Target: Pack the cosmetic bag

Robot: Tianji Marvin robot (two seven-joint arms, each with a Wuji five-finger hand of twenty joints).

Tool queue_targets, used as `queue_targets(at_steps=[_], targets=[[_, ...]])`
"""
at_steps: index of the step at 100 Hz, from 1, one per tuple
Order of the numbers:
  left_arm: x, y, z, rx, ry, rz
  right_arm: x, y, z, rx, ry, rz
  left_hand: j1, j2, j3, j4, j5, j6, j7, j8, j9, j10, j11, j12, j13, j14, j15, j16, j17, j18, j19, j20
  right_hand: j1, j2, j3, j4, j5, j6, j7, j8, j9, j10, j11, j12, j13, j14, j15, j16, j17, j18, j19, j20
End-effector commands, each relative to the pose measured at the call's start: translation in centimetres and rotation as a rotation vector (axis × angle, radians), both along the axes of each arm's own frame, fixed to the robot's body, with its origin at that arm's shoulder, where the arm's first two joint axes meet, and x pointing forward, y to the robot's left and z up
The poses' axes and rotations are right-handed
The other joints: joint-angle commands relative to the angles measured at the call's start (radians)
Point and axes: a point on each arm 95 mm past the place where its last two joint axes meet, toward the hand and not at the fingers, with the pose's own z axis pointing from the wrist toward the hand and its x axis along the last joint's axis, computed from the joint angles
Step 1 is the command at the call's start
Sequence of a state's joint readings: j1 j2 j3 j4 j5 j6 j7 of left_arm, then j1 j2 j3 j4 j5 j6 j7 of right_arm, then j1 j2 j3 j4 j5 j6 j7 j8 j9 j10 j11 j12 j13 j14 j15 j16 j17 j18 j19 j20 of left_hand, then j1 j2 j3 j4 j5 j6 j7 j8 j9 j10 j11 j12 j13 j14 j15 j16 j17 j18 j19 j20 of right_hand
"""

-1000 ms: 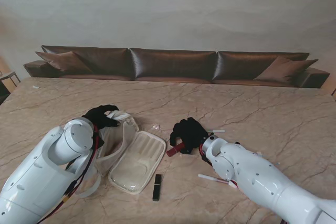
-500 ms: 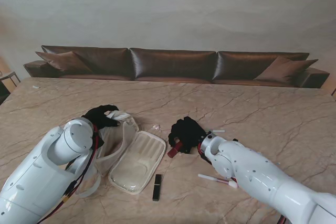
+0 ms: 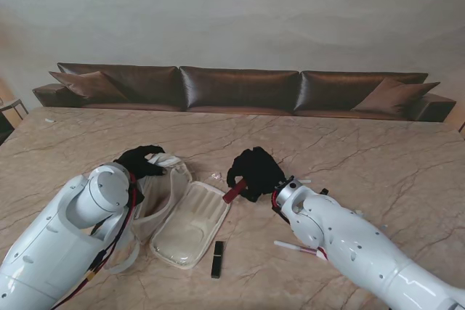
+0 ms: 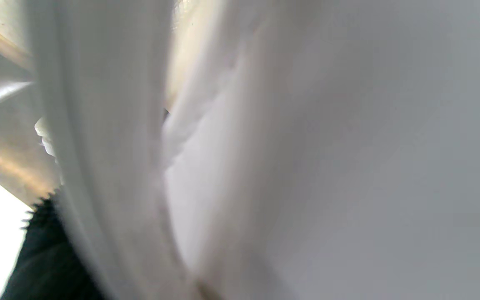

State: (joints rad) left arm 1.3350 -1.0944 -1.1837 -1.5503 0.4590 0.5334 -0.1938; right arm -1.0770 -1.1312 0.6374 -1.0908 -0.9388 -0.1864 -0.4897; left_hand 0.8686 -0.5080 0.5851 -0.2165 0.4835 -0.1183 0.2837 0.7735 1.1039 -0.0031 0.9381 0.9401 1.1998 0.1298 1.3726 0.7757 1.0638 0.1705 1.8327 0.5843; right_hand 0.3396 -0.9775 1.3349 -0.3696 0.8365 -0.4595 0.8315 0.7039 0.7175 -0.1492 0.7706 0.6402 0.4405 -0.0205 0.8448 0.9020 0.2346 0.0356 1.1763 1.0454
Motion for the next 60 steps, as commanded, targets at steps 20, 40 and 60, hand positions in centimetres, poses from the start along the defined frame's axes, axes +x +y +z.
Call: queue_targets(at_steps=[20, 40, 60], targets=[[-0.5, -1.3, -0.4, -0.025, 0.019, -0.017, 0.9, 6.3, 3.9, 0.124, -0.134, 0.04, 0.044, 0.12, 0.089, 0.019, 0.116, -0.012, 0.841, 0.054, 0.039, -0.167, 0.05, 0.016, 0.071, -0.001, 0.135, 0.05, 0.024, -0.055, 0.237, -0.007, 0.052, 0.122, -0.012, 0.071, 0.062, -0.018, 0.115, -0.053, 0.078, -0.013, -0.002, 0.041, 0.055, -0.008, -0.011, 0.013, 0.023, 0.016, -0.023, -0.009], [-0.5, -1.5, -0.4, -0.029, 0.02, -0.019, 1.3, 10.1, 4.8, 0.187, -0.167, 0.101, 0.044, 0.121, 0.086, 0.019, 0.114, -0.012, 0.84, 0.053, 0.038, -0.166, 0.049, 0.016, 0.07, -0.003, 0.134, 0.05, 0.024, -0.055, 0.237, -0.007, 0.058, 0.103, -0.023, 0.055, 0.084, -0.02, 0.116, -0.088, 0.079, -0.01, -0.017, 0.025, 0.053, -0.005, -0.022, 0.008, 0.022, 0.019, -0.03, -0.013], [-0.4, -1.4, -0.6, -0.044, 0.021, 0.006, 0.7, 13.9, 4.1, 0.233, -0.163, 0.172, 0.046, 0.123, 0.083, 0.019, 0.113, -0.011, 0.841, 0.053, 0.036, -0.166, 0.049, 0.016, 0.07, -0.002, 0.133, 0.05, 0.024, -0.055, 0.237, -0.006, 0.069, 0.113, -0.037, 0.044, 0.075, -0.023, 0.125, -0.115, 0.062, 0.001, -0.047, 0.001, 0.038, -0.003, -0.056, -0.01, 0.013, 0.027, -0.055, -0.025]])
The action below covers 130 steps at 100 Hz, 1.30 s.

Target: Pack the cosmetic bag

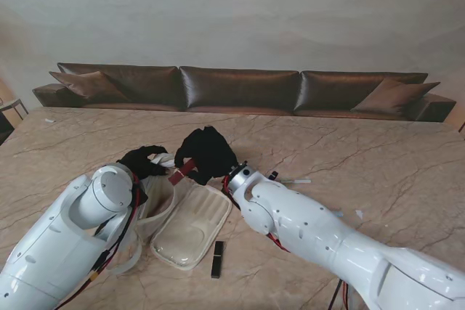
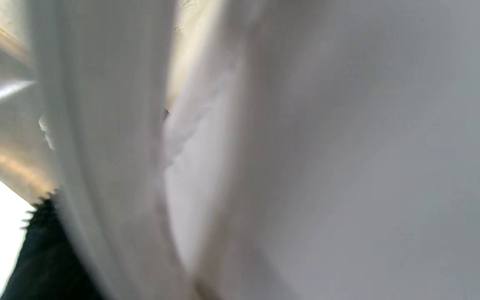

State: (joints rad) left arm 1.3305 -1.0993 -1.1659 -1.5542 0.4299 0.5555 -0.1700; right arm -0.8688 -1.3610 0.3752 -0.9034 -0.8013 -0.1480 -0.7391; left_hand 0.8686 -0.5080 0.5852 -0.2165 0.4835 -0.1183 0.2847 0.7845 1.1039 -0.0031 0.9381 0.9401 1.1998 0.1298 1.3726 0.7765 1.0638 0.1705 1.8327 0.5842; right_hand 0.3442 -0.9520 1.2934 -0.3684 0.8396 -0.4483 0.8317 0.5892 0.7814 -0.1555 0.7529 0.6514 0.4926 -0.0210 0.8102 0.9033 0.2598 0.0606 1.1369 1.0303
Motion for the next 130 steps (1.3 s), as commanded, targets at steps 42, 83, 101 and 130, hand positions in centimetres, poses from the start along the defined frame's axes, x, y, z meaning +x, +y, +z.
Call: queue_targets(at_steps=[42, 83, 101, 130], targets=[[-0.7, -0.4, -0.4, -0.044, 0.009, 0.003, -0.6, 6.7, -1.3, 0.024, -0.012, 0.14, 0.05, 0.124, 0.077, 0.02, 0.112, -0.008, 0.839, 0.04, 0.036, -0.164, 0.049, 0.016, 0.071, 0.0, 0.133, 0.049, 0.024, -0.055, 0.237, -0.006, 0.075, 0.058, -0.025, 0.009, 0.09, -0.065, 0.137, -0.082, -0.089, 0.041, -0.057, -0.07, -0.085, 0.003, -0.012, -0.027, -0.034, -0.008, -0.018, -0.011], [-0.8, -0.2, -0.5, -0.046, 0.012, 0.006, -0.9, 6.8, -1.5, 0.008, -0.013, 0.198, 0.051, 0.125, 0.075, 0.02, 0.112, -0.008, 0.84, 0.039, 0.036, -0.164, 0.049, 0.015, 0.07, -0.001, 0.133, 0.05, 0.024, -0.055, 0.237, -0.006, -0.064, -0.014, 0.004, 0.162, -0.066, 0.14, -0.141, -0.116, -0.129, 0.043, -0.083, -0.112, -0.105, -0.005, -0.019, -0.032, -0.048, -0.006, -0.036, -0.015], [-0.7, -0.3, -0.5, -0.043, 0.015, 0.003, -1.1, 6.3, -1.4, 0.006, -0.012, 0.216, 0.051, 0.126, 0.073, 0.02, 0.112, -0.009, 0.84, 0.039, 0.035, -0.164, 0.049, 0.015, 0.07, -0.001, 0.132, 0.05, 0.024, -0.055, 0.237, -0.006, -0.092, -0.031, 0.003, 0.152, -0.085, 0.132, -0.16, -0.112, -0.142, 0.047, -0.098, -0.126, -0.109, -0.007, -0.023, -0.033, -0.051, -0.006, -0.039, -0.015], [-0.6, -0.3, -0.5, -0.038, 0.016, 0.008, -1.7, 5.1, -1.0, 0.009, 0.004, 0.222, 0.052, 0.126, 0.073, 0.021, 0.111, -0.008, 0.84, 0.039, 0.036, -0.165, 0.049, 0.015, 0.07, 0.0, 0.133, 0.051, 0.024, -0.055, 0.237, -0.006, -0.112, 0.015, -0.009, 0.151, -0.135, 0.172, -0.192, -0.118, -0.146, 0.05, -0.106, -0.145, -0.078, -0.008, -0.016, -0.031, -0.037, -0.002, -0.04, -0.013]])
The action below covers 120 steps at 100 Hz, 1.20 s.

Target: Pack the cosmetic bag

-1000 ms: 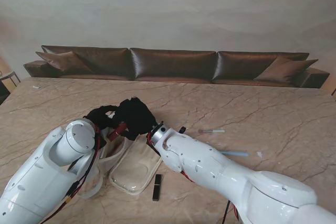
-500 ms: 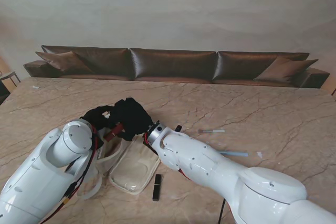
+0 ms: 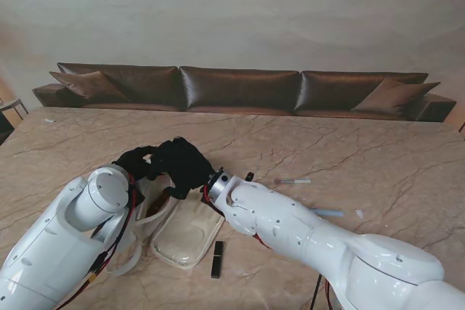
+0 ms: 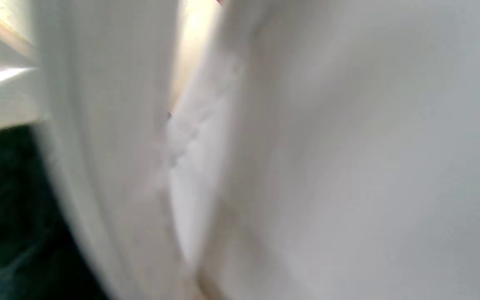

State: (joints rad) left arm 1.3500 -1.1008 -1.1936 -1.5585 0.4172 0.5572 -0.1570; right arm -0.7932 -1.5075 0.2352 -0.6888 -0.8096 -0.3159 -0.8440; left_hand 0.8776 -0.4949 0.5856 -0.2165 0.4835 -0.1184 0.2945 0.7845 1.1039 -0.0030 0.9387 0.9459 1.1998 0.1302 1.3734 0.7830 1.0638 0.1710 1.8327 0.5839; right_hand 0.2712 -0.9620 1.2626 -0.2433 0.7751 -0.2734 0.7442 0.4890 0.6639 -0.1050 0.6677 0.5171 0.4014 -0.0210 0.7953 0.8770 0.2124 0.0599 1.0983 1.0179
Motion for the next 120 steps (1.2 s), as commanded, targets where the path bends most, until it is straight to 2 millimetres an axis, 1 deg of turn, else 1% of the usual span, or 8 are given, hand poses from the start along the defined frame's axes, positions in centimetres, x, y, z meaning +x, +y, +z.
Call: queue_targets(at_steps=[1, 40, 50, 55, 77, 89, 102, 120], targets=[[-0.4, -1.1, -0.3, -0.021, 0.018, -0.022, -0.8, 0.3, 0.3, 0.013, 0.009, 0.014, 0.043, 0.112, 0.073, 0.021, 0.112, -0.008, 0.831, 0.039, 0.036, -0.165, 0.049, 0.009, 0.07, 0.0, 0.132, 0.044, 0.024, -0.055, 0.237, -0.006, -0.036, 0.028, 0.018, 0.027, -0.068, -0.002, -0.104, -0.018, -0.022, -0.001, -0.02, -0.013, 0.027, -0.007, -0.002, -0.005, 0.018, 0.001, 0.002, 0.001], [-0.3, -0.7, -0.1, -0.009, 0.021, 0.002, -3.6, -5.1, 0.9, -0.009, 0.152, 0.014, 0.045, 0.112, 0.073, 0.02, 0.112, -0.007, 0.834, 0.042, 0.036, -0.165, 0.051, 0.01, 0.071, -0.001, 0.133, 0.045, 0.024, -0.055, 0.237, -0.006, 0.026, 0.049, 0.028, 0.041, 0.033, -0.026, -0.054, 0.008, 0.158, -0.031, -0.002, -0.003, 0.299, -0.008, 0.011, 0.039, 0.219, 0.023, 0.089, 0.037], [-0.2, -0.7, -0.2, -0.005, 0.026, 0.005, -4.6, -6.6, 0.5, -0.031, 0.198, 0.017, 0.045, 0.112, 0.073, 0.019, 0.112, -0.007, 0.834, 0.042, 0.036, -0.165, 0.051, 0.009, 0.071, -0.001, 0.134, 0.045, 0.024, -0.053, 0.237, -0.006, 0.046, 0.03, 0.027, -0.046, 0.054, -0.048, -0.029, -0.017, 0.195, -0.038, 0.002, 0.022, 0.331, -0.009, 0.016, 0.079, 0.241, 0.026, 0.108, 0.044], [-0.1, -0.6, -0.3, -0.001, 0.029, 0.006, -5.2, -7.3, 0.2, -0.041, 0.23, 0.023, 0.044, 0.113, 0.072, 0.019, 0.111, -0.008, 0.834, 0.042, 0.036, -0.166, 0.051, 0.009, 0.071, -0.002, 0.134, 0.045, 0.024, -0.053, 0.237, -0.006, 0.058, 0.026, 0.025, -0.065, 0.058, -0.048, -0.018, -0.031, 0.197, -0.04, 0.01, 0.033, 0.327, -0.006, 0.016, 0.085, 0.233, 0.03, 0.104, 0.043], [-0.2, -0.5, -0.1, 0.015, 0.036, 0.016, -7.8, -9.7, -1.8, -0.086, 0.329, 0.042, 0.043, 0.11, 0.074, 0.019, 0.114, -0.009, 0.835, 0.041, 0.038, -0.166, 0.052, 0.009, 0.071, -0.003, 0.136, 0.045, 0.024, -0.055, 0.238, -0.005, 0.131, 0.045, 0.054, -0.085, 0.032, -0.07, 0.014, -0.081, 0.158, -0.046, 0.034, 0.09, 0.234, -0.003, -0.006, 0.102, 0.153, 0.023, 0.043, 0.031], [-0.3, -0.6, -0.2, 0.02, 0.033, 0.025, -9.1, -10.4, -2.9, -0.097, 0.388, 0.043, 0.042, 0.11, 0.075, 0.018, 0.113, -0.009, 0.835, 0.041, 0.037, -0.166, 0.051, 0.008, 0.071, -0.003, 0.136, 0.045, 0.024, -0.055, 0.238, -0.005, 0.192, 0.091, 0.129, -0.038, 0.016, -0.078, 0.03, -0.101, 0.045, -0.018, 0.019, 0.1, 0.01, -0.001, 0.0, 0.101, -0.021, -0.006, -0.038, 0.02], [-0.6, -0.8, -0.4, 0.02, 0.031, 0.029, -10.3, -10.8, -4.1, -0.113, 0.418, 0.035, 0.041, 0.11, 0.076, 0.018, 0.113, -0.01, 0.835, 0.04, 0.038, -0.167, 0.052, 0.008, 0.071, -0.004, 0.137, 0.044, 0.024, -0.056, 0.238, -0.005, 0.22, 0.166, 0.237, 0.136, 0.026, -0.069, -0.027, -0.014, -0.064, -0.001, 0.024, 0.089, -0.108, -0.003, 0.033, 0.052, -0.101, -0.024, -0.047, 0.013], [-0.9, -1.1, -0.7, 0.019, 0.029, 0.023, -11.8, -11.5, -5.5, -0.161, 0.458, 0.026, 0.04, 0.108, 0.077, 0.018, 0.115, -0.01, 0.836, 0.04, 0.039, -0.167, 0.052, 0.008, 0.071, -0.004, 0.137, 0.044, 0.024, -0.056, 0.239, -0.005, 0.32, 0.174, 0.276, 0.151, 0.01, -0.073, -0.042, 0.011, -0.121, 0.008, 0.016, 0.078, -0.16, -0.006, 0.029, 0.042, -0.141, -0.034, -0.056, 0.007]])
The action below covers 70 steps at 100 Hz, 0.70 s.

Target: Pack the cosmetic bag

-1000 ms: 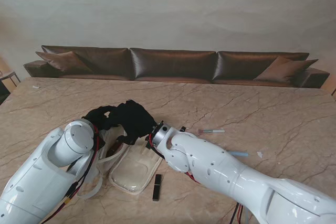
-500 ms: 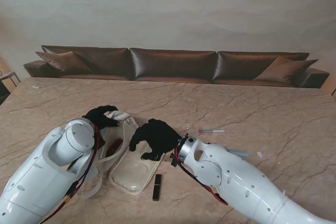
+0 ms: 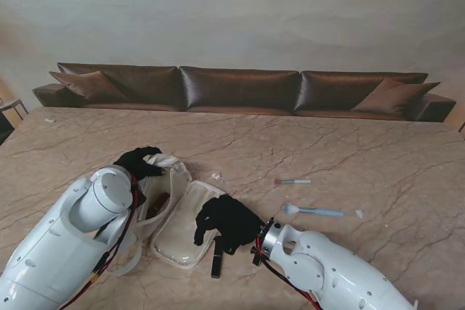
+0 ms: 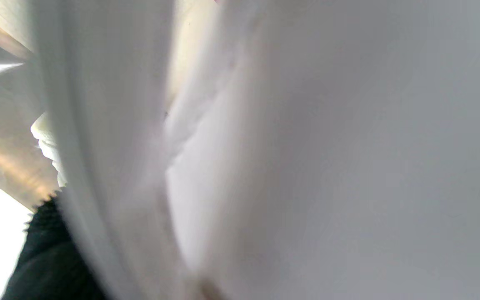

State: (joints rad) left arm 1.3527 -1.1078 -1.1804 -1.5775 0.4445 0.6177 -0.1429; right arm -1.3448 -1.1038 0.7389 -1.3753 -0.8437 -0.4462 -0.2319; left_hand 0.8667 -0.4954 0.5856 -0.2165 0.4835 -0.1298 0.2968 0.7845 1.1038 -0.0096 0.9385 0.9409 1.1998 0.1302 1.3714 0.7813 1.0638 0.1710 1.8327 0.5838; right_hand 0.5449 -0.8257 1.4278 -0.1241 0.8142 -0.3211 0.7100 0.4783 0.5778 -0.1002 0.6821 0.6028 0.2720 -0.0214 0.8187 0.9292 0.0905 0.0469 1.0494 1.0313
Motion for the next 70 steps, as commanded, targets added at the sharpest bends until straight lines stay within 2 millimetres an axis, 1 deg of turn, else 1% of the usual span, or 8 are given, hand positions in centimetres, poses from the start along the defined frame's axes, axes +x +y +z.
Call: queue_targets(at_steps=[1, 7, 35, 45, 50, 65, 66, 70], targets=[[-0.6, -0.7, -0.9, -0.013, 0.022, -0.012, -1.2, -0.3, -1.1, -0.036, 0.03, 0.009, 0.051, 0.109, 0.078, 0.018, 0.114, 0.001, 0.834, 0.04, 0.039, -0.16, 0.052, 0.013, 0.071, -0.005, 0.139, 0.045, 0.024, -0.056, 0.239, -0.004, 0.054, 0.038, 0.109, 0.032, -0.029, -0.026, -0.008, 0.023, -0.04, 0.004, 0.002, -0.009, -0.035, -0.006, 0.006, -0.011, -0.022, -0.021, -0.008, -0.007], [-0.7, -0.8, -0.9, -0.014, 0.019, -0.013, -1.6, -0.6, -1.5, -0.053, 0.047, 0.009, 0.05, 0.109, 0.078, 0.018, 0.114, 0.0, 0.833, 0.04, 0.039, -0.161, 0.052, 0.012, 0.071, -0.005, 0.139, 0.045, 0.024, -0.056, 0.239, -0.004, 0.073, 0.042, 0.105, 0.034, -0.033, -0.021, -0.01, 0.025, -0.056, 0.008, 0.0, -0.012, -0.048, -0.007, 0.006, -0.014, -0.029, -0.022, -0.008, -0.007], [-1.0, -1.0, -0.9, -0.018, 0.006, -0.015, -2.2, -1.9, -2.9, -0.12, 0.081, 0.01, 0.048, 0.109, 0.081, 0.017, 0.113, 0.001, 0.833, 0.039, 0.04, -0.161, 0.052, 0.012, 0.071, -0.005, 0.139, 0.044, 0.024, -0.057, 0.238, -0.004, 0.05, 0.028, 0.106, 0.034, -0.088, -0.011, -0.043, 0.015, -0.104, 0.017, -0.002, -0.029, -0.081, -0.01, 0.01, -0.02, -0.046, -0.03, -0.015, -0.012], [-1.0, -1.0, -0.9, -0.017, 0.008, -0.019, -2.1, -2.1, -3.4, -0.14, 0.073, 0.013, 0.049, 0.109, 0.082, 0.016, 0.113, -0.001, 0.834, 0.039, 0.039, -0.162, 0.052, 0.012, 0.071, -0.006, 0.139, 0.044, 0.024, -0.057, 0.238, -0.004, 0.005, 0.011, 0.103, 0.027, -0.111, -0.014, -0.052, 0.007, -0.114, 0.016, 0.003, -0.036, -0.084, -0.009, 0.017, -0.021, -0.047, -0.03, -0.013, -0.012], [-1.0, -0.9, -1.0, -0.016, 0.009, -0.021, -2.1, -2.2, -3.5, -0.151, 0.063, 0.011, 0.048, 0.108, 0.081, 0.016, 0.113, -0.002, 0.834, 0.039, 0.04, -0.162, 0.052, 0.012, 0.071, -0.006, 0.139, 0.044, 0.024, -0.057, 0.238, -0.004, -0.056, 0.018, 0.056, 0.011, -0.113, -0.014, -0.048, 0.003, -0.118, 0.018, 0.008, -0.04, -0.086, -0.01, 0.021, -0.021, -0.048, -0.03, -0.011, -0.011], [-1.0, -0.8, -1.0, -0.015, 0.009, -0.02, -1.7, -2.2, -3.8, -0.178, 0.02, -0.005, 0.048, 0.108, 0.083, 0.016, 0.114, 0.0, 0.835, 0.039, 0.039, -0.161, 0.052, 0.012, 0.071, -0.006, 0.139, 0.043, 0.024, -0.057, 0.238, -0.004, -0.116, -0.086, -0.036, -0.044, -0.063, -0.035, -0.014, 0.012, -0.096, 0.017, 0.021, -0.044, -0.066, -0.005, 0.034, -0.016, -0.036, -0.023, -0.001, -0.008], [-1.0, -0.7, -1.0, -0.015, 0.009, -0.02, -1.6, -2.3, -3.8, -0.18, 0.017, -0.007, 0.048, 0.109, 0.083, 0.016, 0.113, 0.001, 0.834, 0.039, 0.039, -0.161, 0.052, 0.012, 0.071, -0.006, 0.139, 0.043, 0.024, -0.057, 0.238, -0.004, -0.118, -0.083, -0.047, -0.051, -0.059, -0.037, -0.01, 0.014, -0.094, 0.017, 0.021, -0.044, -0.065, -0.004, 0.035, -0.015, -0.035, -0.023, 0.0, -0.008], [-1.0, -0.7, -1.0, -0.016, 0.01, -0.022, -1.5, -2.3, -3.9, -0.191, 0.004, -0.013, 0.047, 0.109, 0.083, 0.016, 0.113, 0.001, 0.835, 0.039, 0.039, -0.162, 0.052, 0.012, 0.071, -0.006, 0.139, 0.043, 0.024, -0.057, 0.238, -0.004, -0.124, -0.1, -0.073, -0.113, -0.042, -0.048, 0.008, -0.002, -0.089, 0.017, 0.023, -0.044, -0.061, -0.003, 0.036, -0.013, -0.032, -0.022, 0.004, -0.008]])
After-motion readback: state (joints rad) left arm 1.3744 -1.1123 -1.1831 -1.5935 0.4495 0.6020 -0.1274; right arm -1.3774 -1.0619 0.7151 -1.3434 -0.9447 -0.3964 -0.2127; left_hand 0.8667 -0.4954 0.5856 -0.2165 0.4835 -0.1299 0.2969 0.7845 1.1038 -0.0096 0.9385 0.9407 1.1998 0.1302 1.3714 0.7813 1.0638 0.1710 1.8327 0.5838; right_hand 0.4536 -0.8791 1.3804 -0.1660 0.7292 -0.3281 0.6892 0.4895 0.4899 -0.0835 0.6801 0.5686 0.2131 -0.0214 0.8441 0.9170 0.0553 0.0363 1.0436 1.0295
